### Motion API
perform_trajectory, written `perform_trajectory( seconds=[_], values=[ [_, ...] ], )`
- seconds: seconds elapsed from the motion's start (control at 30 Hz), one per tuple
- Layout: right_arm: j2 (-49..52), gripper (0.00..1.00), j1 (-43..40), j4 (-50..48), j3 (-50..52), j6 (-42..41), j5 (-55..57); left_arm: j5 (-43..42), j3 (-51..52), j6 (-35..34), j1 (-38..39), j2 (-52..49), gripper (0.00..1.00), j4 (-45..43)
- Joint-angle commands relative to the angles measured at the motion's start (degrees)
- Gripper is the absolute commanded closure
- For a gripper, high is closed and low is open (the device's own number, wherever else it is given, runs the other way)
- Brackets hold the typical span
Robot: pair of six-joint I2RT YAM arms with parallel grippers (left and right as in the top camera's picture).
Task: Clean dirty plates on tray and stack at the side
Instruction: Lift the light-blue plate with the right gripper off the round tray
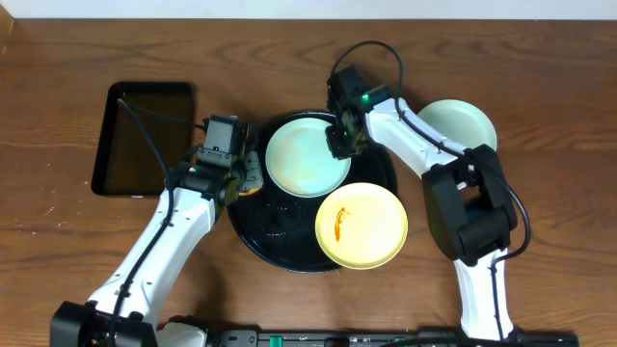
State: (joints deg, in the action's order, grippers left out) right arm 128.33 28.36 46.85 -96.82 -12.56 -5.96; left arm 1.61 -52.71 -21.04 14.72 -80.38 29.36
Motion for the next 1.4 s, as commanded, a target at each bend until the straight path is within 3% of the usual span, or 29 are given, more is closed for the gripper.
perform_trajectory(
  seconds=[0.0,0.03,0.07,0.27,0.77,1.1,1.37],
  values=[
    [3.87,0.89,1.05,0.37,0.24,-0.92,0.11,-0.17,0.52,-0.35,-0.17,-0.11,0.92,-0.26],
    [3.91,0.99,1.05,0.52,0.24,-0.92,0.11,-0.17,0.52,-0.33,-0.17,-0.11,0.92,-0.26],
    [3.89,0.99,1.03,0.59,0.22,-1.05,0.11,-0.17,0.52,-0.35,-0.17,-0.11,0.92,-0.26],
    [3.13,0.99,0.81,1.97,-2.27,-1.57,1.84,-0.17,0.79,-0.33,-0.17,-0.11,0.92,-0.68],
    [-3.41,0.99,1.99,14.71,-20.46,4.63,24.59,-0.17,0.90,-0.33,-0.17,-0.11,0.92,-1.18],
    [-12.31,0.99,2.91,17.11,-21.33,7.54,35.91,-0.11,0.90,-0.31,-0.20,-0.11,0.92,-1.62],
    [-15.23,0.99,2.93,19.78,-21.33,7.72,35.21,0.20,0.90,-0.37,-0.42,-0.11,0.92,-5.77]
  ],
)
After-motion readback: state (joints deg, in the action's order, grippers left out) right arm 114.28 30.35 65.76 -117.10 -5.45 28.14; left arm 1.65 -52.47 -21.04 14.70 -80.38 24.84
